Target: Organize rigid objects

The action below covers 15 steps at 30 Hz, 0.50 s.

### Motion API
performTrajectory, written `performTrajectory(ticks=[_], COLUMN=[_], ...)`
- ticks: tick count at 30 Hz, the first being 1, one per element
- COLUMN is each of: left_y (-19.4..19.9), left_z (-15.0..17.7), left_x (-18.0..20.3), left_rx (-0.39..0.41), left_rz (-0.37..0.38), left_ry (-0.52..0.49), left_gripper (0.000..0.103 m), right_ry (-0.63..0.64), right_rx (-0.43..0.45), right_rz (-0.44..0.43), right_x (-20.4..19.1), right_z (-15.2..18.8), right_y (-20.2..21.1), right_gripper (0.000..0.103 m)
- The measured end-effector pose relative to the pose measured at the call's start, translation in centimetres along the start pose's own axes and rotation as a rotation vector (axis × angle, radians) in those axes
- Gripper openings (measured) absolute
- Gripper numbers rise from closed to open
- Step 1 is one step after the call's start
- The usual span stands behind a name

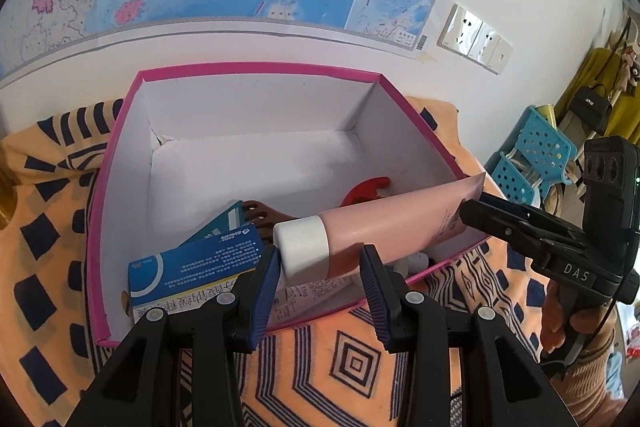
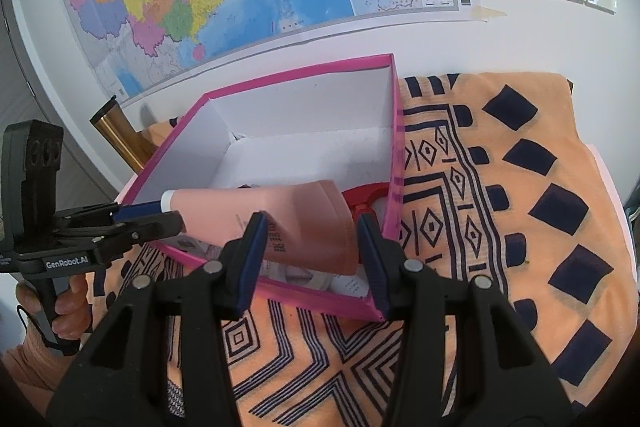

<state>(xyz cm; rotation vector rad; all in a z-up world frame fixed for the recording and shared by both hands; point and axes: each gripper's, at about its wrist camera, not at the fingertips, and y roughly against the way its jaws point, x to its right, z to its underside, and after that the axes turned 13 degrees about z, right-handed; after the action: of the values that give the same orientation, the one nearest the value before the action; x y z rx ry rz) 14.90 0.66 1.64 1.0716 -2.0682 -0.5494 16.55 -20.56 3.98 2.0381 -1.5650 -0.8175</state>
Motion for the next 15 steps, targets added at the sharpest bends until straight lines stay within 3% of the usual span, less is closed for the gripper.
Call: performTrajectory(ticks=[15], left_y=[0.08], left_z=[0.06], left_x=[0.23], left_rx=[0.005], left_rz=[-0.007], left_ry=[-0.007], left_gripper=[0.041], right_ry=[-0.001], right_rx=[0.008], right_rz=[0.001], right_x=[0.23], right_z=[-0.08], right_y=[0.1], right_gripper=[0.049])
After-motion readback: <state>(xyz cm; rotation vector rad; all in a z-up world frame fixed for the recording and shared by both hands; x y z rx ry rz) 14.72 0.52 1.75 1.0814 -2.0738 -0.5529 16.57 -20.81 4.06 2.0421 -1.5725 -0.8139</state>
